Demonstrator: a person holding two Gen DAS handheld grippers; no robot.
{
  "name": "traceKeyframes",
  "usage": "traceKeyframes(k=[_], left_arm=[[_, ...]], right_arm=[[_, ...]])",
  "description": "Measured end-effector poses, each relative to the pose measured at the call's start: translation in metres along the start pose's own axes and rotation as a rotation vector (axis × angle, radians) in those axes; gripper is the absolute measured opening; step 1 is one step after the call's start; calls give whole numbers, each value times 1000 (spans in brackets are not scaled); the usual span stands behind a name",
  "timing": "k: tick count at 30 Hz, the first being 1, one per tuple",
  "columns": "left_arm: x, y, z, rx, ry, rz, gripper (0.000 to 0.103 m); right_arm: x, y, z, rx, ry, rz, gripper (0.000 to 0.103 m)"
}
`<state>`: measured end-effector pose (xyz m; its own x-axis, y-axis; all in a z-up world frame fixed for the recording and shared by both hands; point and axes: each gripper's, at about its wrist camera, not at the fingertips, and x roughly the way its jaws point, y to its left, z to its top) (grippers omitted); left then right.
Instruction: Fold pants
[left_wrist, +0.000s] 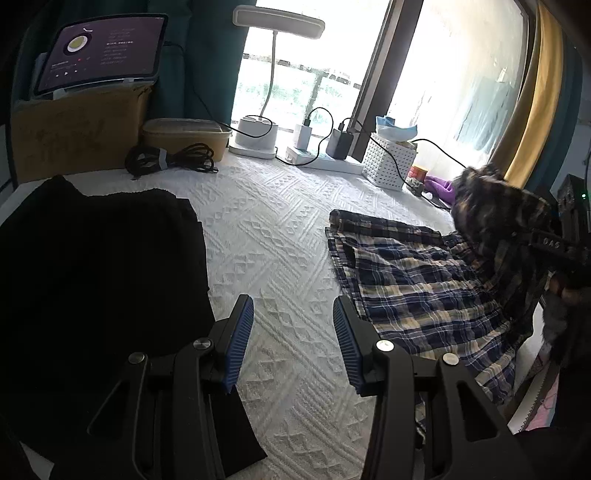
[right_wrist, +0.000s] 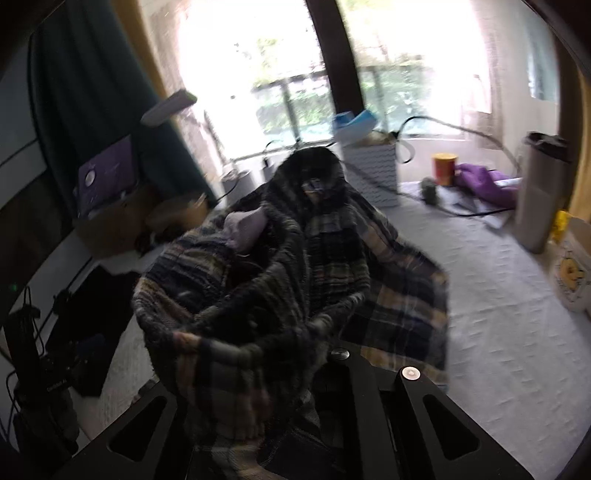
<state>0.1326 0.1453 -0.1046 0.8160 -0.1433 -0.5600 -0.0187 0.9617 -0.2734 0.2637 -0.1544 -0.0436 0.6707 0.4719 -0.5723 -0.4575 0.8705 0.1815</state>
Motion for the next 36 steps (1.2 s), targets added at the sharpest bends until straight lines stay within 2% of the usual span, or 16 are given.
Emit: traceKeyframes(k=[9,14,18,20,21,22,24,27,30,34,36], left_arm=[[-4,4,-1,-16,-7,1,44],[-3,4,-1,-22,-7,-6,44],[-4,3,-1,-22,-8,-5,44],[-3,3,-1,-22,-6,-3,44],[-4,2,-1,-22,-5,-2,44],[-4,1,0,-21,-5,0,44],[-4,-1,1,-16,-5,3,44],[-4,-4,2,-9,-5,9,44],[-4,-6,4,-4,-3,19,44],[-6,-9,9,-2,-8,33,44],[-9,-11,12,2,-14,40,44]], right_arm=[[45,56,-29,-112,123,44,7],[63,67,-36,-151,167,12,8],[66,68,-40,-174,167,1,11],[66,70,-41,-181,170,9,19],[67,71,-42,-186,174,14,30],[67,73,-43,-196,180,24,45],[65,79,-44,-213,184,47,59],[62,87,-48,-241,182,71,66],[55,92,-49,-256,169,111,79],[38,102,-50,-282,143,152,84],[29,104,-49,-285,121,180,89]])
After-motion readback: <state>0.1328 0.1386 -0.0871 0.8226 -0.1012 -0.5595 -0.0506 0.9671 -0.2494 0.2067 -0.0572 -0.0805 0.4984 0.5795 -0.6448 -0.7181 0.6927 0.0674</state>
